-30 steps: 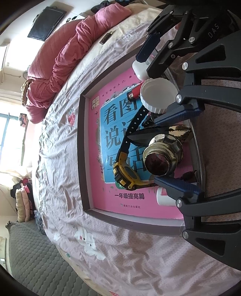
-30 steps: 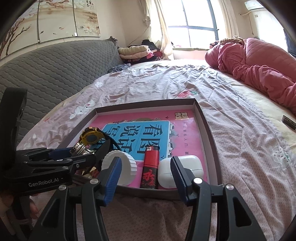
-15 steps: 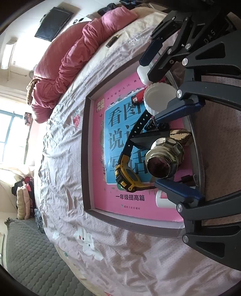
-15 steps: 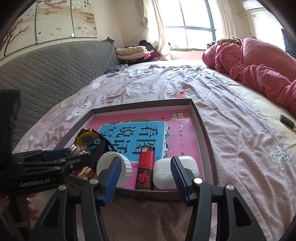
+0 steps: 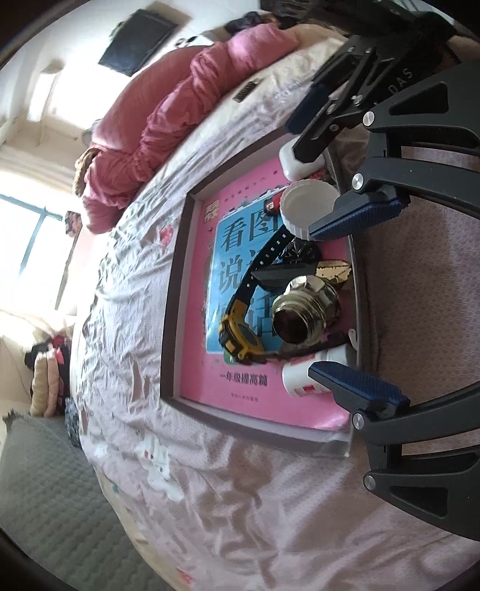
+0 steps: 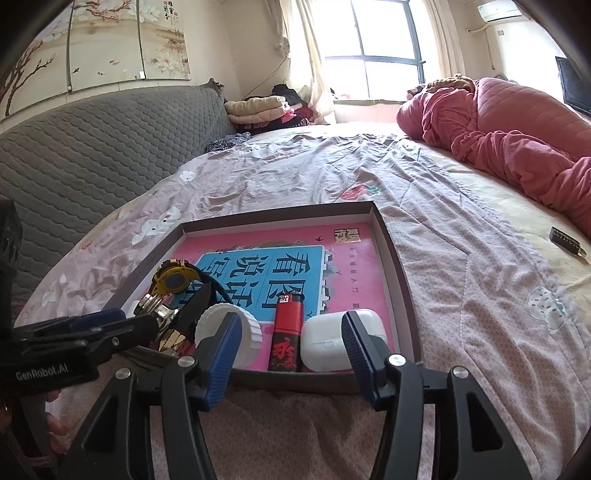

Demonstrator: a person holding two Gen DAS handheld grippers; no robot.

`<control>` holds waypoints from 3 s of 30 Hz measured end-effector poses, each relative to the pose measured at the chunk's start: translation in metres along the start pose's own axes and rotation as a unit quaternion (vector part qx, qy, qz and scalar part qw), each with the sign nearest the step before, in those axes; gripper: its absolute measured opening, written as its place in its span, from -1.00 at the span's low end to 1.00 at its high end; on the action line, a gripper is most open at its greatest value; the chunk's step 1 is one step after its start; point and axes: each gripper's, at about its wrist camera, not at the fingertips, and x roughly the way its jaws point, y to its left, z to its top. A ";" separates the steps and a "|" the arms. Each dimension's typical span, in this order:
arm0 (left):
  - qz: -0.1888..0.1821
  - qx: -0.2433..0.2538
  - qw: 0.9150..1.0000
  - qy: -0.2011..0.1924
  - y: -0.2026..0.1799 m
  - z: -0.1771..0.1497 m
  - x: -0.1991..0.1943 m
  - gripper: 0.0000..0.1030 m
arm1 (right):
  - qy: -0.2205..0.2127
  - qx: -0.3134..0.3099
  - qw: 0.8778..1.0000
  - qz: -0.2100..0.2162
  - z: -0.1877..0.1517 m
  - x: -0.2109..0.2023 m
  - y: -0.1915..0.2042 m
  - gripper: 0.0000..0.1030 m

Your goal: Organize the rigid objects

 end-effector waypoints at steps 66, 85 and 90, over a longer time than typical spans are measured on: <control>0.065 0.024 0.997 0.017 -0.020 -0.080 -0.057 0.37 | 0.028 -0.010 0.999 -0.045 -0.053 -0.073 0.027 0.45; 0.068 0.023 0.997 0.020 -0.018 -0.080 -0.054 0.37 | 0.030 -0.009 0.998 -0.045 -0.053 -0.071 0.024 0.45; 0.067 0.024 0.997 0.021 -0.018 -0.080 -0.054 0.37 | 0.030 -0.012 0.998 -0.046 -0.053 -0.071 0.026 0.45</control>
